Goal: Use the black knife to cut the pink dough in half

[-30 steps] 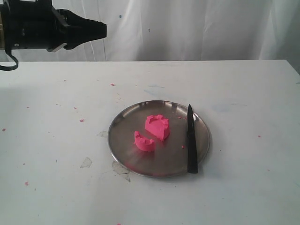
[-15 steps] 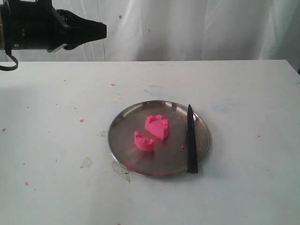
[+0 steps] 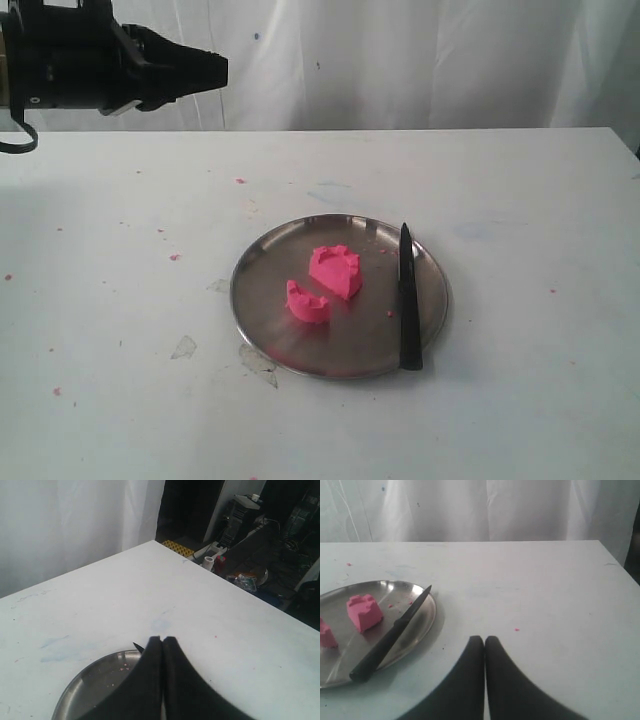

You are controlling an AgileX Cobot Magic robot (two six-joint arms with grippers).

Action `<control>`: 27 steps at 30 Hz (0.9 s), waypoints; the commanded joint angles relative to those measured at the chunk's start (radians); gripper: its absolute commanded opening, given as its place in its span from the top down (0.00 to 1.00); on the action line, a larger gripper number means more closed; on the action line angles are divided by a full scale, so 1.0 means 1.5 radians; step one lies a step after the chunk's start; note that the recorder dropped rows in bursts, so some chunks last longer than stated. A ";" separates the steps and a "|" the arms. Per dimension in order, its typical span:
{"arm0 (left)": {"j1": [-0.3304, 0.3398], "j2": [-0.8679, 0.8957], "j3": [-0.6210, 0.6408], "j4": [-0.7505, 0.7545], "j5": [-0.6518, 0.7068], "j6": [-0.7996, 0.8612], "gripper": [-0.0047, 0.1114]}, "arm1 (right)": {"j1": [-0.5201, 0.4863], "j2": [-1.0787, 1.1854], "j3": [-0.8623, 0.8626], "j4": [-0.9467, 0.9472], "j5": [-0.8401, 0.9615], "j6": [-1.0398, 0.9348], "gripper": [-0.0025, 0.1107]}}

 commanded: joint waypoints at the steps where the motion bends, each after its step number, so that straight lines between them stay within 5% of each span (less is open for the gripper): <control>1: 0.000 -0.007 0.003 0.005 -0.002 -0.003 0.96 | -0.004 -0.004 0.018 0.001 -0.041 -0.005 0.98; 27: 0.000 -0.034 0.004 0.009 0.020 0.008 0.96 | -0.004 -0.004 0.018 0.001 -0.021 -0.005 0.98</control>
